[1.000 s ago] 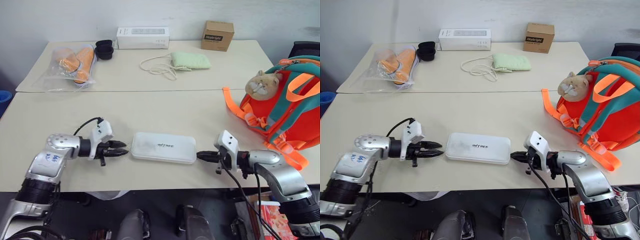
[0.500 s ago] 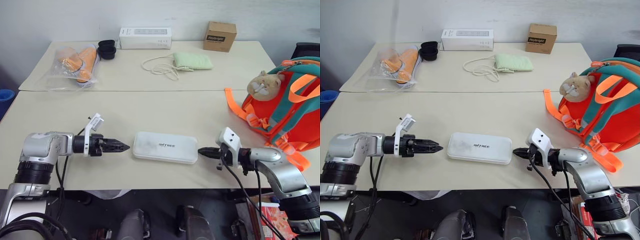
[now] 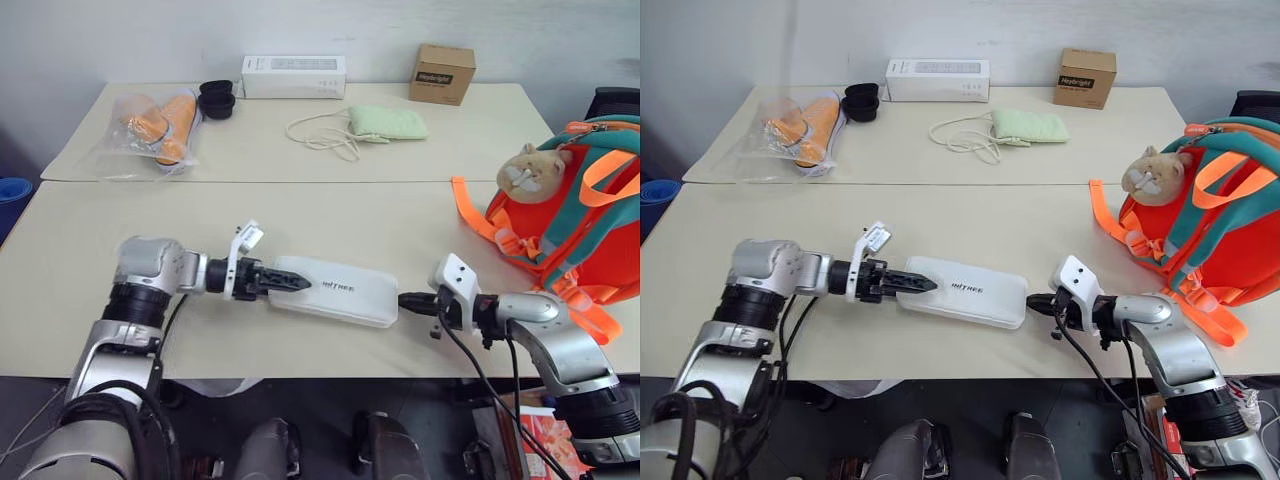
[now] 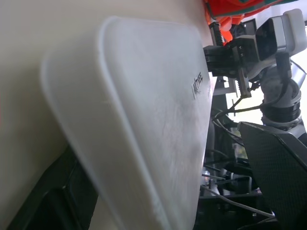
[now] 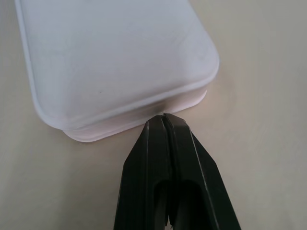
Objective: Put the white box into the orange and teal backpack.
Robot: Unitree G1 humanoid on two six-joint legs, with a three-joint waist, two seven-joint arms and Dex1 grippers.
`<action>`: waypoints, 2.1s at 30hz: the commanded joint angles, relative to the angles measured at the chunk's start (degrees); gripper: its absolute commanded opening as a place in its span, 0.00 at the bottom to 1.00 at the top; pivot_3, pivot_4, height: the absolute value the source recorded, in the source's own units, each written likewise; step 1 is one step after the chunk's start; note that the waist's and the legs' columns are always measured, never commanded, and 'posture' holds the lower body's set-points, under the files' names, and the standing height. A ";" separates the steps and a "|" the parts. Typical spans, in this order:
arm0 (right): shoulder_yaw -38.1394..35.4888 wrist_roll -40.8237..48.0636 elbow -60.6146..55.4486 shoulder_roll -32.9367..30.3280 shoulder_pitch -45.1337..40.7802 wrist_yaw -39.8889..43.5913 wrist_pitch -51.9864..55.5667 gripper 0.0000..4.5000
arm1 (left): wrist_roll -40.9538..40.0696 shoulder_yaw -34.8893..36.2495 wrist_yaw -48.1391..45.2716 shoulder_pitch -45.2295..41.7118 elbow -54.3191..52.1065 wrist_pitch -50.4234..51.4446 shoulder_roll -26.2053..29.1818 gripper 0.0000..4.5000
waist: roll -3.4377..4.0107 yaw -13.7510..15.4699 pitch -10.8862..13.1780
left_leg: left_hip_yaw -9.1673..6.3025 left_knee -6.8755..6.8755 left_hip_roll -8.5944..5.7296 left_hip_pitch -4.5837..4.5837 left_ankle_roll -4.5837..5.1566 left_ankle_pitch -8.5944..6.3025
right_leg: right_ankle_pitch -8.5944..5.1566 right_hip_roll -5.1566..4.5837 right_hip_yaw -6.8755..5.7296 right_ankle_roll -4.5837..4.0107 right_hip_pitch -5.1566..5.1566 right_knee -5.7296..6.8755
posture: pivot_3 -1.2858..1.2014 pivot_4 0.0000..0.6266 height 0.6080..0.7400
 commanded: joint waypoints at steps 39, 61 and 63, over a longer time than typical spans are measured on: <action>-54.61 26.89 3.65 -14.90 13.61 -10.30 26.04 1.00 | -23.50 26.93 9.53 4.15 -29.20 8.51 0.38 0.29 | -0.14 -0.12 0.08 | -0.33 -0.11 0.06 0.42 -0.15 -0.13 | -0.06 -0.29 0.29 -0.10 0.56 -0.33 | 0.52 0.24 1.00; -33.54 24.06 5.70 -5.11 -7.50 -17.78 20.37 1.00 | -25.45 27.49 15.79 2.79 -30.59 4.82 3.72 0.29 | -0.13 -0.60 0.08 | -0.18 -0.14 0.11 0.44 -0.24 -0.03 | -0.05 -0.16 0.37 -0.07 0.52 -0.31 | 0.52 0.24 1.00; -36.74 26.32 -0.13 -5.56 -3.99 -19.27 22.88 1.00 | -26.03 28.24 16.29 3.17 -30.79 5.16 4.23 0.29 | -0.13 -0.14 0.08 | -0.21 -0.20 0.12 0.39 -0.25 -0.03 | -0.05 -0.17 0.35 -0.07 0.50 -0.27 | 0.52 0.24 1.00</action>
